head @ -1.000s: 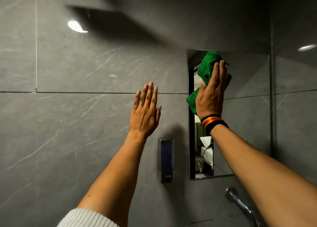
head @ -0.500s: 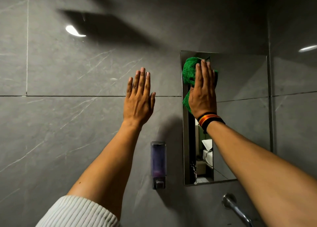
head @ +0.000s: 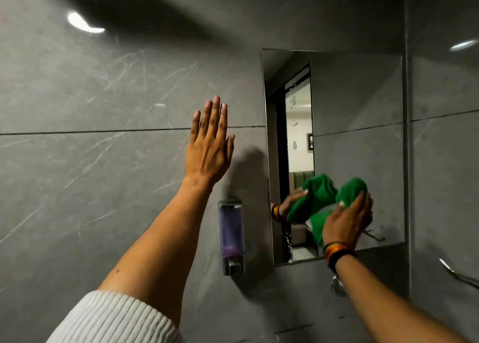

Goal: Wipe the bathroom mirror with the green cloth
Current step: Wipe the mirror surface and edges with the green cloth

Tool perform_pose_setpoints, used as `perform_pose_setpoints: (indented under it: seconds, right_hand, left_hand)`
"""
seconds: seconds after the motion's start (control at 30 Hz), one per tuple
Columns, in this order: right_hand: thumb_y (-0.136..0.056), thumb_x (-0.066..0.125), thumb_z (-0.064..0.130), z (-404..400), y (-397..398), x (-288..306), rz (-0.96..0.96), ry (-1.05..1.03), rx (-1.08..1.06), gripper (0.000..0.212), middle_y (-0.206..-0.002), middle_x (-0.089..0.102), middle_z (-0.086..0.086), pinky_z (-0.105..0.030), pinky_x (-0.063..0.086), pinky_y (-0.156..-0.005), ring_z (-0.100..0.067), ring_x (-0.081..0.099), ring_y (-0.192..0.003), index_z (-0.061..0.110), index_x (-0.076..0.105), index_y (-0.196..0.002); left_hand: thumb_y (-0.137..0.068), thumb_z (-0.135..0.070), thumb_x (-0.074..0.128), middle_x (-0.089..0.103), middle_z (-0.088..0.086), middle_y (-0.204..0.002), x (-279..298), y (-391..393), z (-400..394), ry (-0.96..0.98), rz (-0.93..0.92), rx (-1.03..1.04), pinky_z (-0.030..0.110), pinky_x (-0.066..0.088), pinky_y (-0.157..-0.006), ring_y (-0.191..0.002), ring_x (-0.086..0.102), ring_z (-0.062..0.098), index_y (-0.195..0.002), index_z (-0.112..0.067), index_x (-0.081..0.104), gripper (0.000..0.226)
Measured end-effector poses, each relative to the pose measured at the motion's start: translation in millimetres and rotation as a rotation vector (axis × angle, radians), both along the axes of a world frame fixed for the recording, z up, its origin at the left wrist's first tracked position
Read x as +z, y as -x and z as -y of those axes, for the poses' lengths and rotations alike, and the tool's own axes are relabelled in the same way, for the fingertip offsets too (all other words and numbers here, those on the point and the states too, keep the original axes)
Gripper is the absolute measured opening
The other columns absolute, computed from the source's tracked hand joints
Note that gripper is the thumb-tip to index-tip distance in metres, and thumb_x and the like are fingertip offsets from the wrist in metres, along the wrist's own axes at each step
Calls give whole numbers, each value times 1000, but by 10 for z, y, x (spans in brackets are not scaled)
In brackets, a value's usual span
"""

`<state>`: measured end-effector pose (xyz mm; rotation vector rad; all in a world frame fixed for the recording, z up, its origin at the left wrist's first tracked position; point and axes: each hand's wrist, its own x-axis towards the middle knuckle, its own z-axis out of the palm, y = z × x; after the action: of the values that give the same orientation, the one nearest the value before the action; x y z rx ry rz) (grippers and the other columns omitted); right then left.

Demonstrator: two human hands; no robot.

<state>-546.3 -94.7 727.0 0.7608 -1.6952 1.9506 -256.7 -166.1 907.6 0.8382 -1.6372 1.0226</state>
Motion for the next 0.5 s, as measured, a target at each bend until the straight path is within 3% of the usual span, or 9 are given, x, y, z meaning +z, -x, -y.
perform_pose_setpoints:
  seconds: [0.2,0.33,0.4,0.5]
  right_hand:
    - [-97,30,39,332,-433,-1065,165,-104,179,70,-165,16,-21,-60,21,-122,-41,21,-151,4,19,-157]
    - [-97,27,46,546,-798,-1189,145,-160,309,76,-169,-3,-9,-41,3,-126,-21,-4,-156,10,4,-160]
    - [-98,22,54,644,-884,-1198,83,-197,294,78,-168,-12,-6,-43,-2,-127,-17,-15,-155,11,-1,-159]
    - [-98,15,67,734,-937,-1204,-16,-270,208,89,-167,-12,-13,-42,-7,-127,-23,-15,-155,2,0,-157]
  left_hand:
    - [-113,-43,20,2,15,-178,-60,87,191,16,35,17,42,-7,-133,-165,0,29,-170,-6,7,69]
    - [-113,-43,26,5,16,-178,-152,71,336,19,47,18,40,-12,-133,-165,0,28,-170,-5,11,70]
    - [-113,-43,25,4,15,-178,-204,59,403,16,55,20,40,-11,-133,-165,0,28,-170,-5,10,70]
    - [-112,-43,24,4,16,-178,-237,50,484,19,60,19,40,-11,-133,-165,0,28,-170,-5,11,70]
